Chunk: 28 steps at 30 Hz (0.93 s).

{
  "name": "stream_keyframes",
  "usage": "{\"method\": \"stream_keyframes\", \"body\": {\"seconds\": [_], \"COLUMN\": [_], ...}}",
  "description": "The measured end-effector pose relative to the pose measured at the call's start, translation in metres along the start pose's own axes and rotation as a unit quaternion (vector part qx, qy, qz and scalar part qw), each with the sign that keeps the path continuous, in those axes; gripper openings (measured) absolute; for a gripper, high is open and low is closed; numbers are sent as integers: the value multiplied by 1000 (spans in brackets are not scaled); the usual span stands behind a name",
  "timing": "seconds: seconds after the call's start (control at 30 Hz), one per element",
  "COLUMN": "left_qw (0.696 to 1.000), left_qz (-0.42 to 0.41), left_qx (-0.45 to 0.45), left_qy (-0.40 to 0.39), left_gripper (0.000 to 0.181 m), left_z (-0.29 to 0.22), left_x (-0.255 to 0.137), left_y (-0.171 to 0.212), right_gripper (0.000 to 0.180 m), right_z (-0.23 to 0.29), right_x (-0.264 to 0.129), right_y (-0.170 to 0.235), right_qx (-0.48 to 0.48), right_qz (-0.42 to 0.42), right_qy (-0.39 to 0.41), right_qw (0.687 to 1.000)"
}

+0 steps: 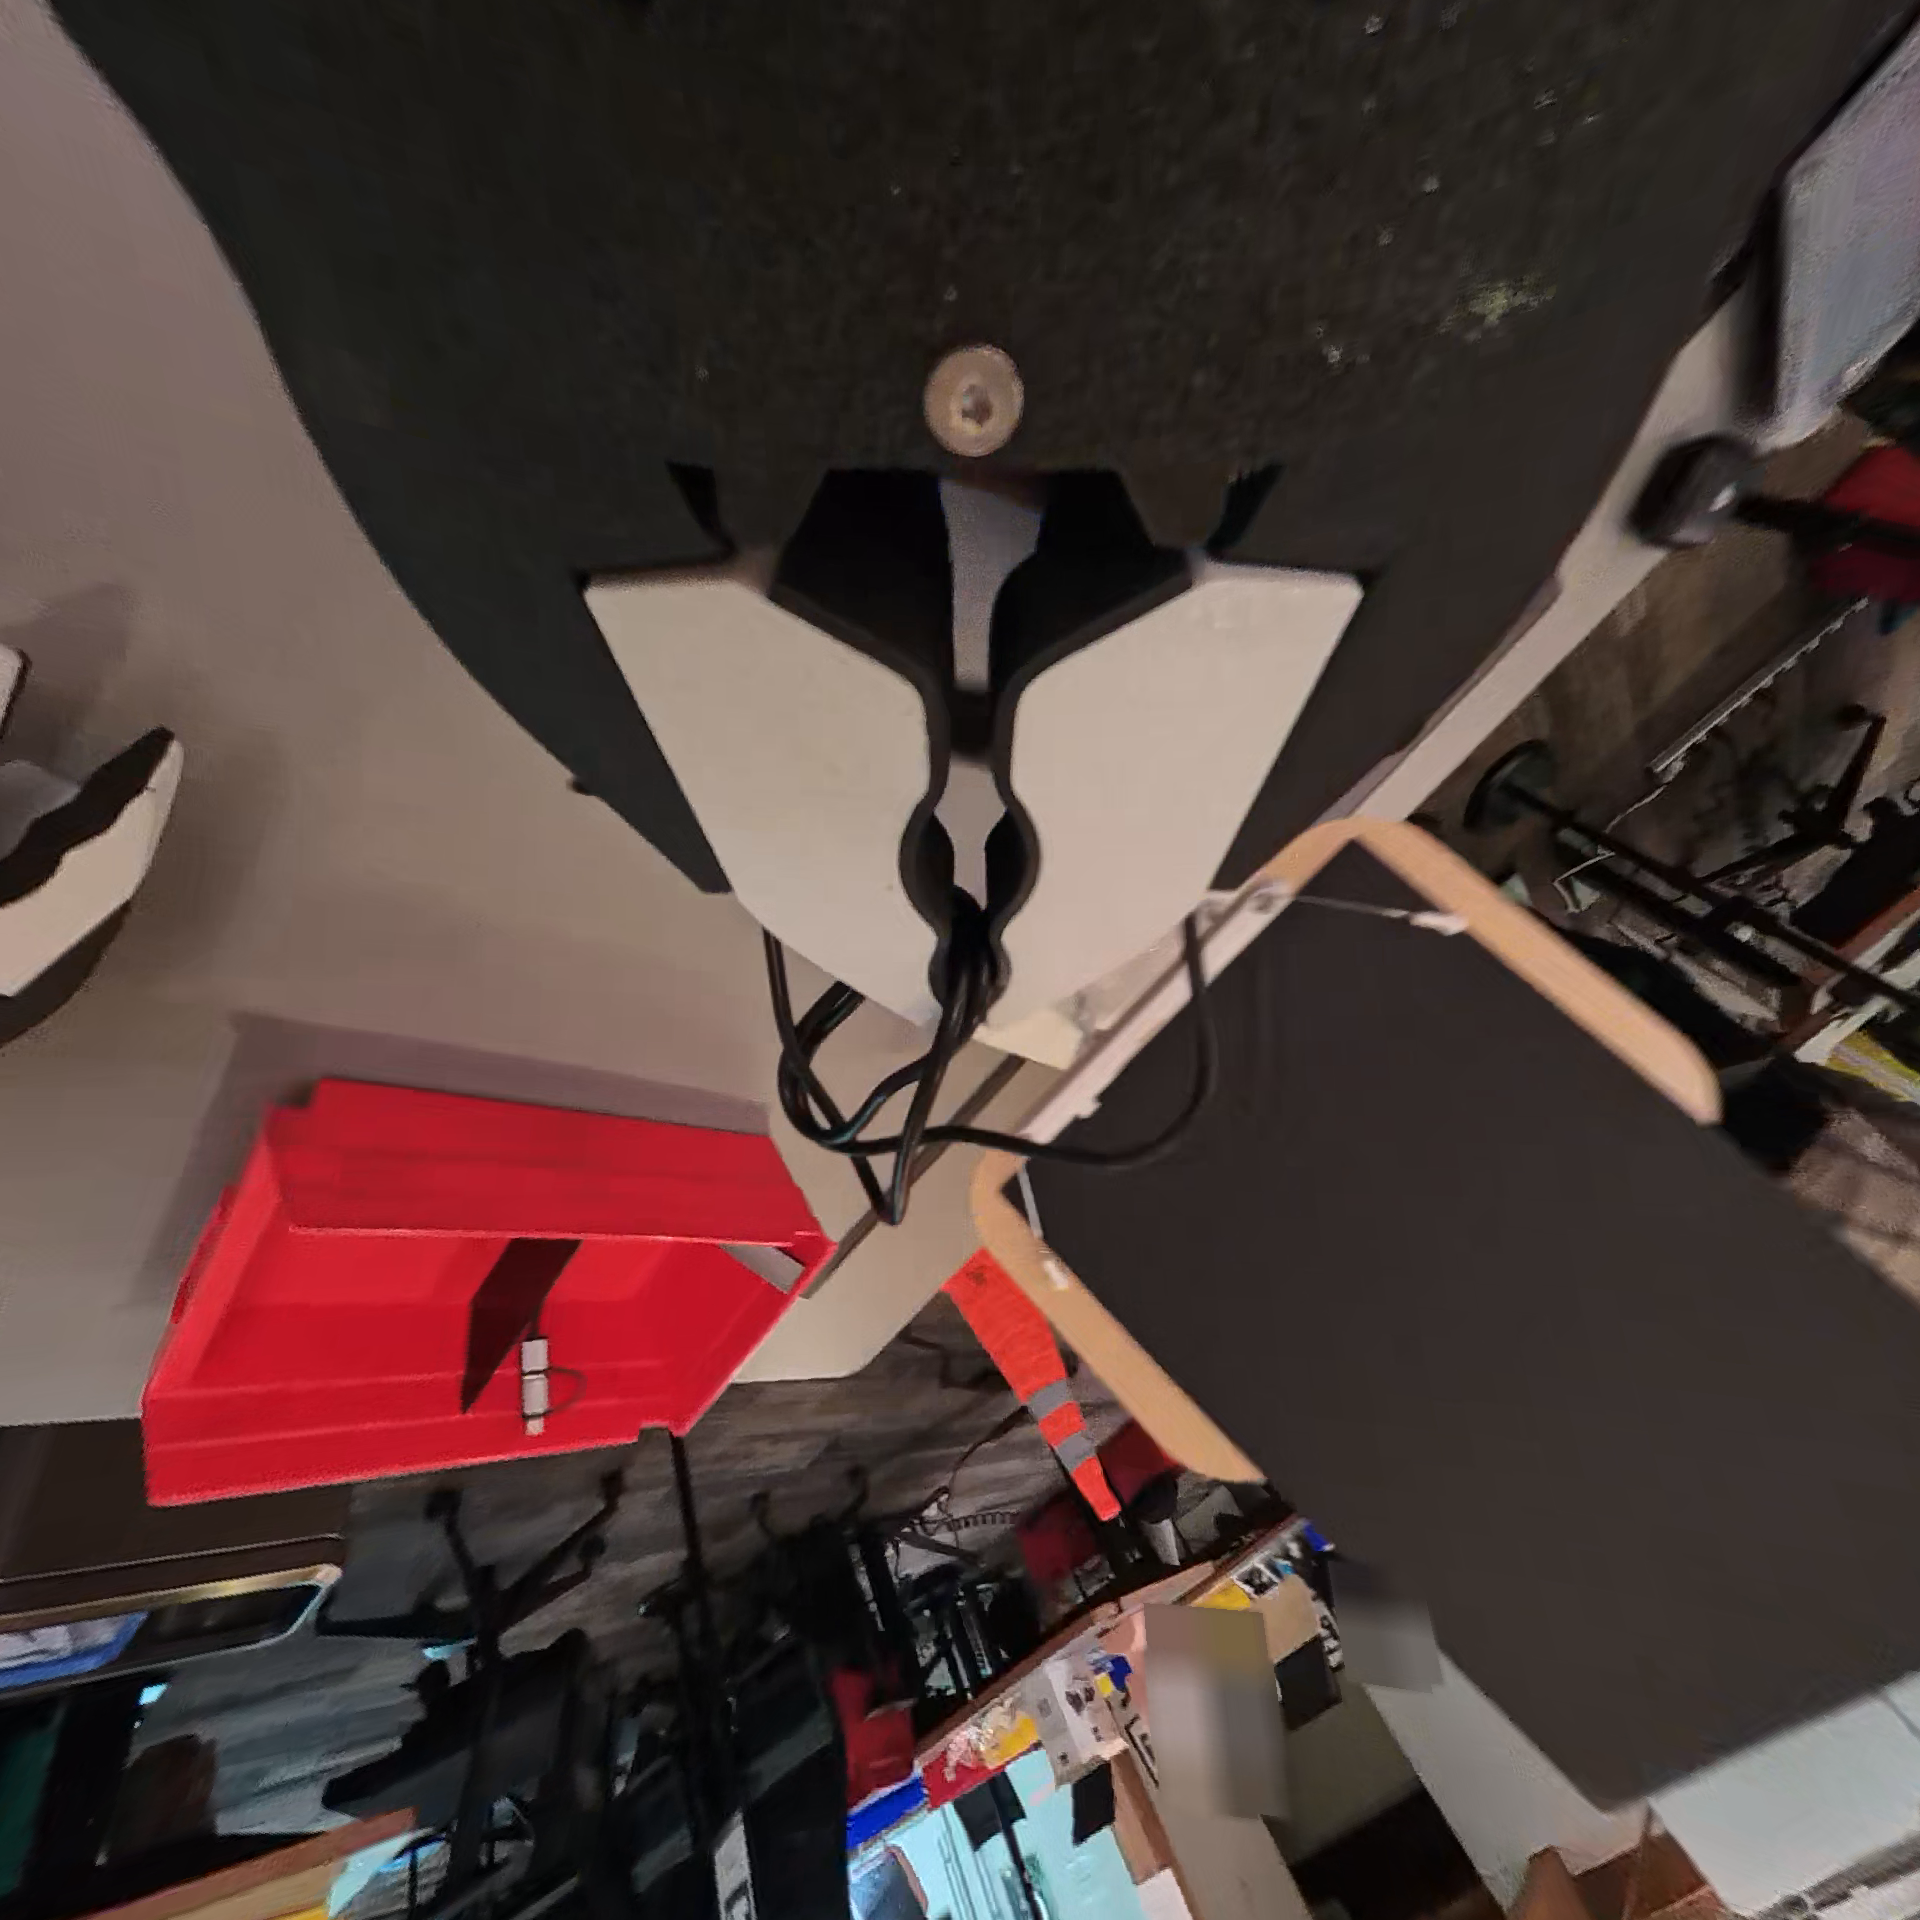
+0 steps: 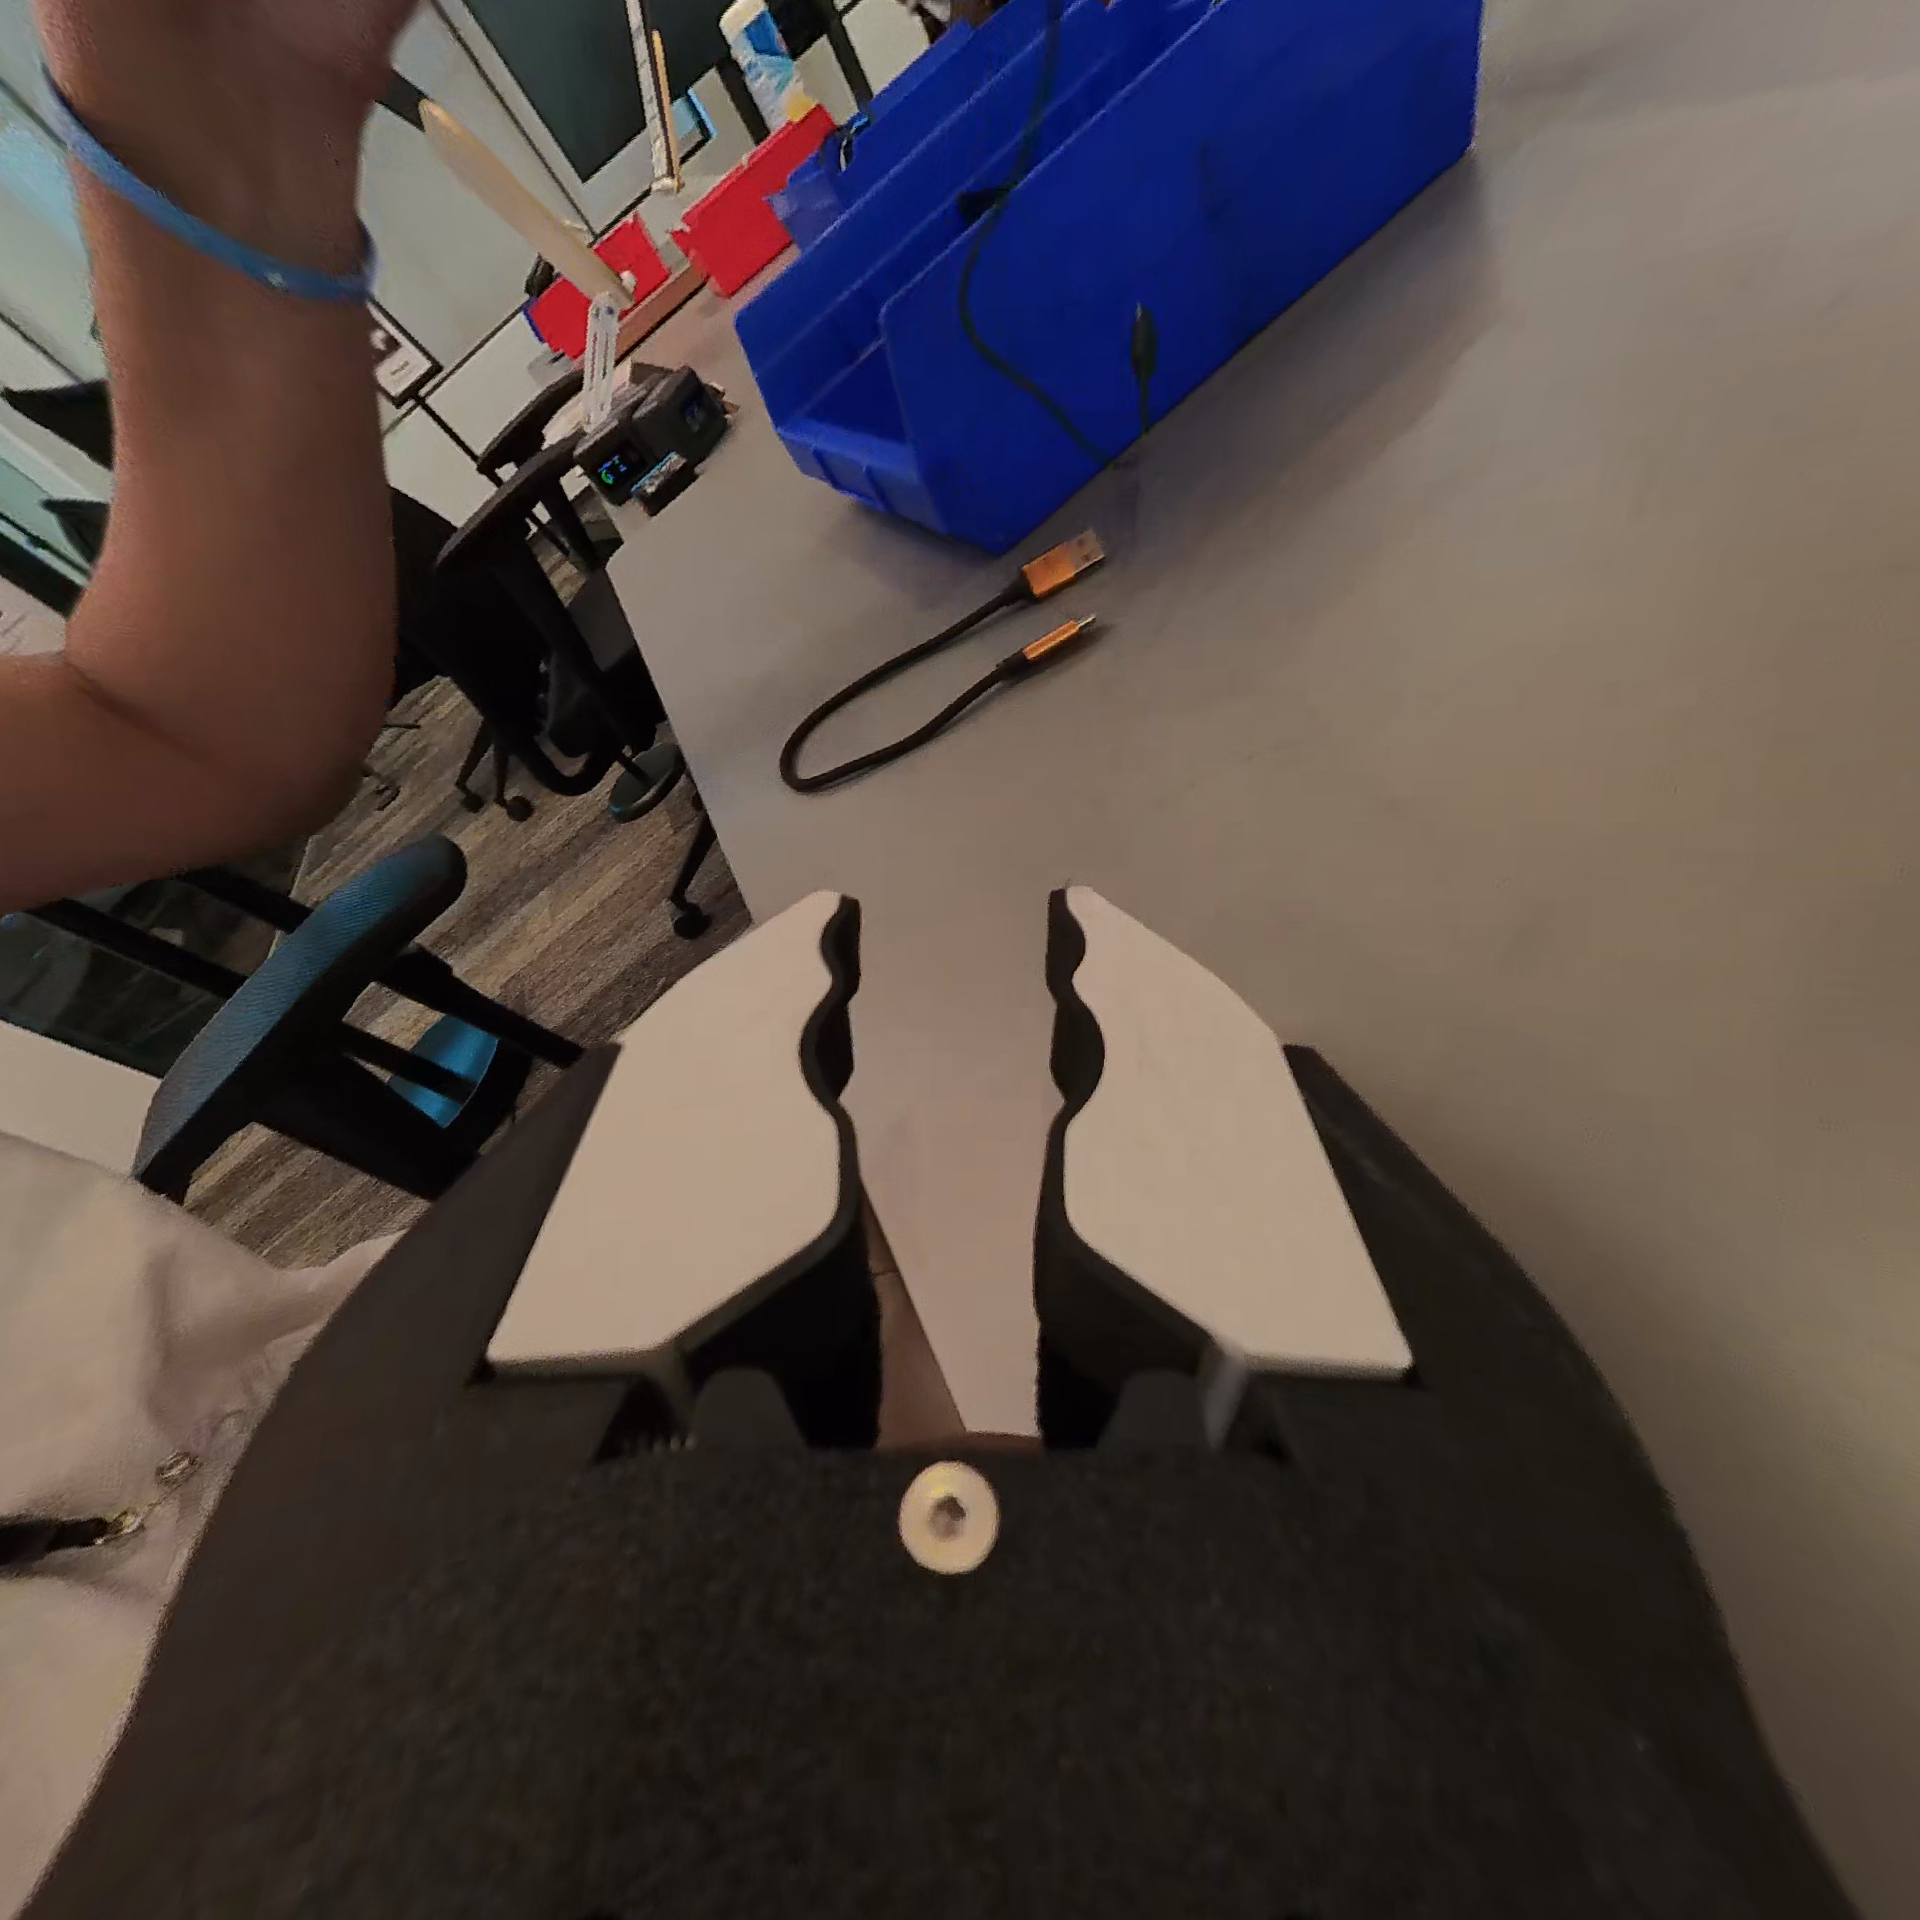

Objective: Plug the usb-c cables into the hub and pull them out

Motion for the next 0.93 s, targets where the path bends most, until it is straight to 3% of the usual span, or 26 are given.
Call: {"method": "stream_keyframes", "body": {"seconds": [0.17,0.27,0.37,0.43,0.53,0.63,0.83,0.93], "left_qw": [989,965,949,939,935,940,953,944], "left_qz": [114,196,227,257,252,219,135,139], "left_qx": [19,25,-28,-64,-115,-146,-226,-259], "left_qy": [91,173,214,218,219,215,153,149], "left_gripper": [0,0,0,0,30,38,30,28], "left_z": [-80,-128,-148,-145,-136,-126,-123,-149], "left_x": [83,93,86,79,66,36,-40,-71], "left_y": [95,158,183,194,188,170,172,205], "right_gripper": [34,35,42,52,67,84,97,83], "right_z": [-9,-16,-25,-31,-31,-28,-54,-74], "right_x": [-10,-16,-20,-18,-8,8,49,68], "right_y": [1,5,13,17,22,19,-4,5], "right_qx": [-15,-27,-56,-88,-129,-168,-257,-222], "right_qz": [5,17,48,69,104,143,246,296], "right_qy": [34,58,86,103,103,84,102,81], "right_qw": [999,998,994,988,981,972,929,925]}}
Point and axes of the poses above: each gripper's, where its closed fingertips meet, x out along the fingers, y out of its underside, z = x × y across the jaws, the point moved 2 cm from there along -x, back along the fingers, and after that the axes turned 12 degrees about -x, right-handed, at the moved point
